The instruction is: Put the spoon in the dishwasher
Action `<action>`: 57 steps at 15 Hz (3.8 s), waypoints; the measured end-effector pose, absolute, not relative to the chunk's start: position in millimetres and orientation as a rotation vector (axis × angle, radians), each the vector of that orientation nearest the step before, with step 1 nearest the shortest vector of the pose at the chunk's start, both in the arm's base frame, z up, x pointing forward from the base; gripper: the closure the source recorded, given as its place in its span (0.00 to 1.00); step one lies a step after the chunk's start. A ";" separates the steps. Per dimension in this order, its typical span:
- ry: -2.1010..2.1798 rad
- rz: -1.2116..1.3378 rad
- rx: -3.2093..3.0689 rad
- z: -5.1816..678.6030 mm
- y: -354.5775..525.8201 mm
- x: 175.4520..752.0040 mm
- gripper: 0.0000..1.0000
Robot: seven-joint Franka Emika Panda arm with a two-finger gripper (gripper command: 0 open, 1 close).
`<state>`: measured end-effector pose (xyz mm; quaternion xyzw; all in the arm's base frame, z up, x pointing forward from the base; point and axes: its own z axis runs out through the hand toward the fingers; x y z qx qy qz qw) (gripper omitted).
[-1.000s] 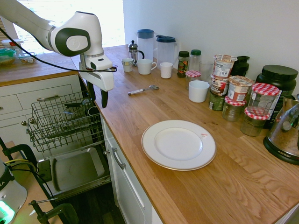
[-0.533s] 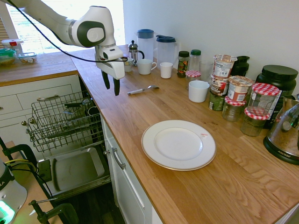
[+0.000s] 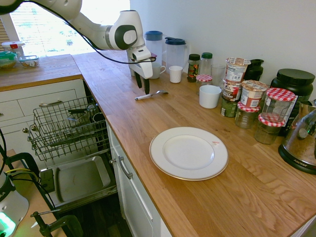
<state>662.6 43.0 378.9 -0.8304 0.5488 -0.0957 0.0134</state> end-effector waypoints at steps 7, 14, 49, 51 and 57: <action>1.765 -0.226 -2.577 354.2 45.7 714.4 0.00; 1.784 -0.183 -2.573 344.1 44.2 726.7 1.00; 1.662 -0.014 -2.532 444.1 149.9 611.0 1.00; 1.654 -0.042 -2.528 445.1 184.4 574.5 1.00; 1.597 -0.017 -2.580 407.2 241.1 449.3 1.00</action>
